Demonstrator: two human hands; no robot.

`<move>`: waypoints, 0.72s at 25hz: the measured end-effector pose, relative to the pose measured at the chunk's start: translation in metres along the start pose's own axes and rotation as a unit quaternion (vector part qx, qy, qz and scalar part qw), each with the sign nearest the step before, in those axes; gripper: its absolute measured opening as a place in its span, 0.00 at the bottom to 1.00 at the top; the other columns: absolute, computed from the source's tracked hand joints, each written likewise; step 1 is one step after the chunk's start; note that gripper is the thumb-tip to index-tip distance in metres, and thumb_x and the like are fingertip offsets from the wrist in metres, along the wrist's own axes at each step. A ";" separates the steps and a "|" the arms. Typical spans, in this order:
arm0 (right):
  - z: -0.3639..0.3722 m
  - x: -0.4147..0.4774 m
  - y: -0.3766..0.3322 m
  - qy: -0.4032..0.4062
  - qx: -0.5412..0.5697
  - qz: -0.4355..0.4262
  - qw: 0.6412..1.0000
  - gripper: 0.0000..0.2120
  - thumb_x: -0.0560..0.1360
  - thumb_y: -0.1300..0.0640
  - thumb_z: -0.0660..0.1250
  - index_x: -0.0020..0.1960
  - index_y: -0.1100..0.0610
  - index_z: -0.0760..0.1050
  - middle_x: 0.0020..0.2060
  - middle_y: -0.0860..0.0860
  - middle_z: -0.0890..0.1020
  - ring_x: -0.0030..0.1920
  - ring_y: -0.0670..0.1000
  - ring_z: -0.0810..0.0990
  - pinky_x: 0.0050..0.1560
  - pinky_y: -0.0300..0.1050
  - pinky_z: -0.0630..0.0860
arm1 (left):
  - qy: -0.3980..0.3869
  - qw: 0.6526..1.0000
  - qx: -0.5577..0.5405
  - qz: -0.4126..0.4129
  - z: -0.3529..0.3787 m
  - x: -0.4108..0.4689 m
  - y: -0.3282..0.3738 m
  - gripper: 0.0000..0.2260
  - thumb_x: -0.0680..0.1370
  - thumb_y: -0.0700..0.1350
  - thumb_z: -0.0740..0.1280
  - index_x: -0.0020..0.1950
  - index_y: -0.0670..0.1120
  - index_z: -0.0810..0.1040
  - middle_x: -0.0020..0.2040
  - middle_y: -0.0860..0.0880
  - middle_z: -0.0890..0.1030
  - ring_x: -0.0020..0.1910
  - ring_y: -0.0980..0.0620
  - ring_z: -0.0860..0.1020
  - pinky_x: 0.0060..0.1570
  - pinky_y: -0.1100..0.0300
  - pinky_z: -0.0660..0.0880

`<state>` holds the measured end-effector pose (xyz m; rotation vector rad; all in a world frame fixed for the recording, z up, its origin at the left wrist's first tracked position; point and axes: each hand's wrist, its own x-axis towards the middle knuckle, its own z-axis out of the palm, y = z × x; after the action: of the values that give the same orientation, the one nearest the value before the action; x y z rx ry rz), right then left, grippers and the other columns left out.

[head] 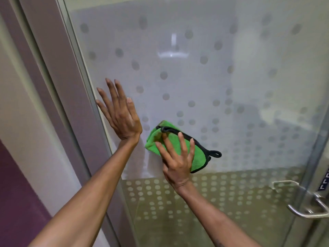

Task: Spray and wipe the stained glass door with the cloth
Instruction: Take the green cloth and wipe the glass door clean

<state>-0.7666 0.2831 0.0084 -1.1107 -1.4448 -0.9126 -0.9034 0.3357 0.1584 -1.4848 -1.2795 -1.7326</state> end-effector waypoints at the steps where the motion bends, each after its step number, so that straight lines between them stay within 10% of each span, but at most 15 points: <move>1: 0.002 -0.007 -0.003 -0.026 0.005 -0.048 0.999 0.24 0.73 0.62 0.68 0.66 0.45 0.81 0.70 0.45 0.78 0.75 0.63 0.68 0.71 0.72 0.64 | -0.001 1.000 -0.002 0.004 0.000 0.000 0.000 0.24 0.86 0.43 0.56 0.82 0.43 0.60 0.82 0.42 0.60 0.82 0.36 0.54 0.79 0.36 0.51; 5: -0.002 -0.015 0.021 -0.112 0.019 -0.249 0.962 0.22 0.81 0.62 0.57 0.69 0.45 0.78 0.73 0.43 0.75 0.76 0.58 0.70 0.72 0.68 0.68 | 0.001 1.000 -0.001 0.018 0.003 0.000 -0.007 0.24 0.86 0.46 0.53 0.82 0.44 0.60 0.82 0.43 0.60 0.82 0.36 0.54 0.80 0.37 0.50; 10: -0.028 0.005 0.077 -0.243 0.017 -0.499 0.832 0.15 0.85 0.55 0.58 0.68 0.46 0.78 0.77 0.44 0.69 0.79 0.58 0.64 0.78 0.66 0.59 | 0.011 1.000 0.019 0.022 0.007 -0.002 -0.012 0.24 0.87 0.49 0.49 0.83 0.47 0.57 0.83 0.44 0.58 0.82 0.37 0.53 0.80 0.38 0.50; 18: -0.102 0.037 0.209 -0.268 -0.017 -0.584 0.766 0.12 0.84 0.55 0.62 0.64 0.45 0.79 0.77 0.42 0.69 0.79 0.56 0.65 0.77 0.64 0.63 | 0.030 0.999 0.022 0.021 0.010 -0.003 -0.014 0.24 0.87 0.51 0.46 0.84 0.52 0.52 0.84 0.53 0.52 0.82 0.53 0.43 0.80 0.50 0.40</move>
<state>-0.5385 0.2510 0.0558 -0.3560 -2.7094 -1.5125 -0.9098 0.3501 0.1510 -1.4142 -1.2388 -1.6979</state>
